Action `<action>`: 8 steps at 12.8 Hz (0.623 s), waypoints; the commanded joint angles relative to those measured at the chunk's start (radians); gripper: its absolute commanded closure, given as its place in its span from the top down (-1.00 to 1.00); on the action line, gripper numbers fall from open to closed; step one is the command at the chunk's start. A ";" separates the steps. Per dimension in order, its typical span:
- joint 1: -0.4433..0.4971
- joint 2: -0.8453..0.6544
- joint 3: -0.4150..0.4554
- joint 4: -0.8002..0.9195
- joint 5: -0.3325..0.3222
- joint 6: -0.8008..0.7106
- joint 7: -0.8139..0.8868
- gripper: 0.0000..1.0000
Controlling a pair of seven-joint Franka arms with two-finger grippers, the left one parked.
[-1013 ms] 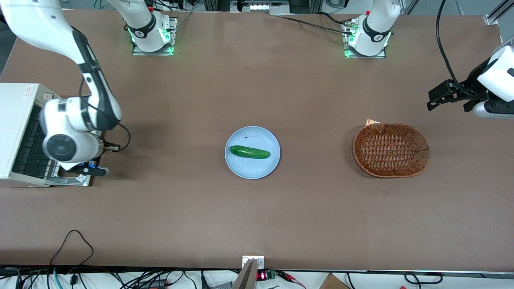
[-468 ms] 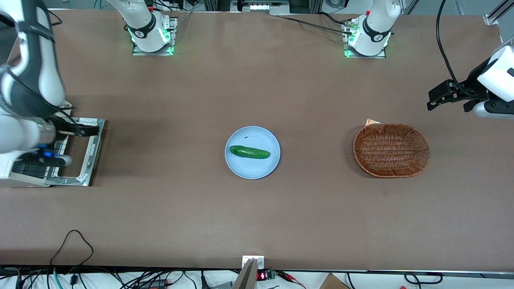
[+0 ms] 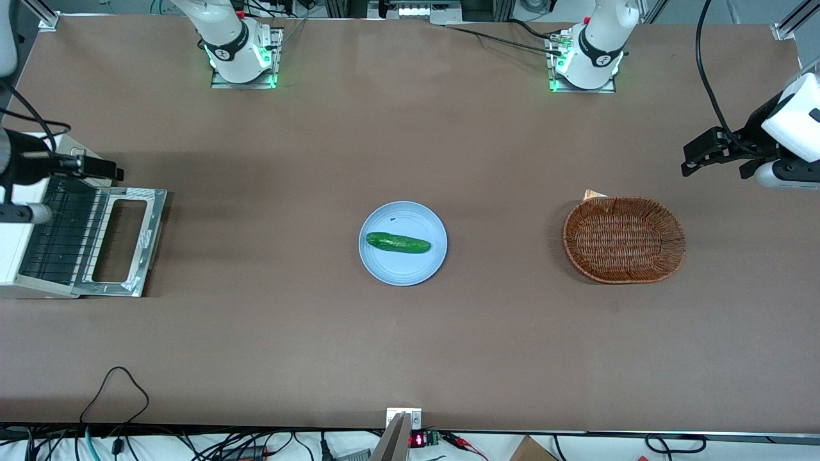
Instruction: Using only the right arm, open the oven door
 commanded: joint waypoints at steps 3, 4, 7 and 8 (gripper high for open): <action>0.143 -0.237 -0.074 -0.323 -0.002 0.244 -0.004 0.98; 0.212 -0.285 -0.148 -0.394 -0.002 0.307 -0.021 0.98; 0.228 -0.310 -0.173 -0.439 0.014 0.325 -0.029 0.98; 0.227 -0.307 -0.156 -0.442 0.012 0.326 -0.032 0.98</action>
